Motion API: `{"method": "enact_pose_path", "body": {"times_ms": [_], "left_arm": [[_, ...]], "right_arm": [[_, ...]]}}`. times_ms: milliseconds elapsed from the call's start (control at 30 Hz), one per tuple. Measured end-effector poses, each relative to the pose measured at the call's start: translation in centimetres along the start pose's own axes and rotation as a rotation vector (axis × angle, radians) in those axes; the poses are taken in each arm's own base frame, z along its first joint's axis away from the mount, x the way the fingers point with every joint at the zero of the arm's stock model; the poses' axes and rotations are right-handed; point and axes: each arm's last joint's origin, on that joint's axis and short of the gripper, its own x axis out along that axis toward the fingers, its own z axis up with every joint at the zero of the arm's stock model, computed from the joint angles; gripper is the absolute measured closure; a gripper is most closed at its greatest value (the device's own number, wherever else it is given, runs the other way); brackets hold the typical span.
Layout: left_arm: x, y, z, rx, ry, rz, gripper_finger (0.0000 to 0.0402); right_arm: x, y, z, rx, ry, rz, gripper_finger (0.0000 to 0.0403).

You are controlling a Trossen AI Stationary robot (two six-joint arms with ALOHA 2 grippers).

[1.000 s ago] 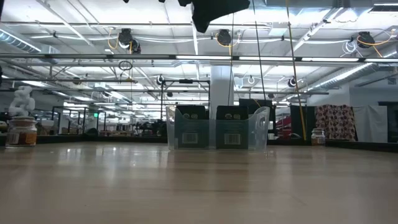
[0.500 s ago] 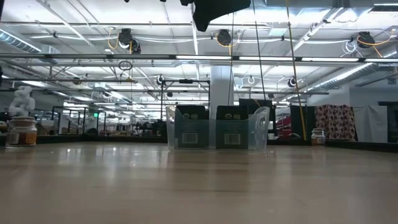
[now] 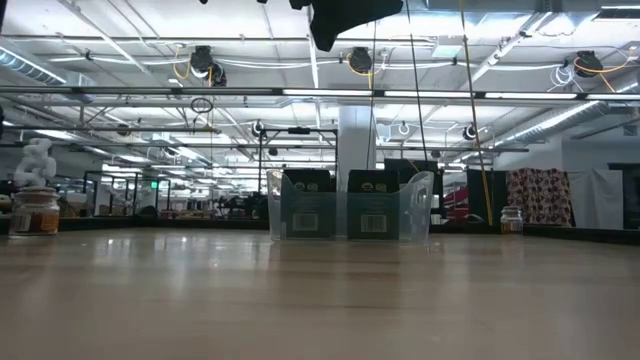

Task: Sort spices by type
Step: Put the brown seasoning into the white bin

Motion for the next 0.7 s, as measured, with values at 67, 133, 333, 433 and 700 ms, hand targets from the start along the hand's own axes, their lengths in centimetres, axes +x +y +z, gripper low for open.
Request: {"method": "enact_pose_path", "body": {"times_ms": [67, 133, 333, 433, 700], "left_arm": [[0.00, 0.00, 0.00, 0.000, 0.000, 0.000, 0.0116], [0.00, 0.00, 0.00, 0.000, 0.000, -0.001, 0.0116], [0.00, -0.01, -0.01, 0.000, 0.001, -0.005, 0.0116], [0.00, -0.01, -0.02, 0.000, 0.003, -0.005, 0.0116], [0.00, -0.02, -0.08, -0.001, 0.009, -0.007, 0.0116]], "right_arm": [[0.11, 0.05, -0.05, -0.002, 0.001, -0.004, 0.0270], [0.25, 0.13, -0.11, -0.007, 0.000, -0.011, 0.0270], [0.23, 0.14, -0.11, -0.011, 0.007, -0.005, 0.0263], [0.22, 0.15, -0.11, -0.010, 0.011, -0.001, 0.0246], [-0.16, -0.04, -0.01, -0.005, 0.025, 0.025, 0.0205]]}}
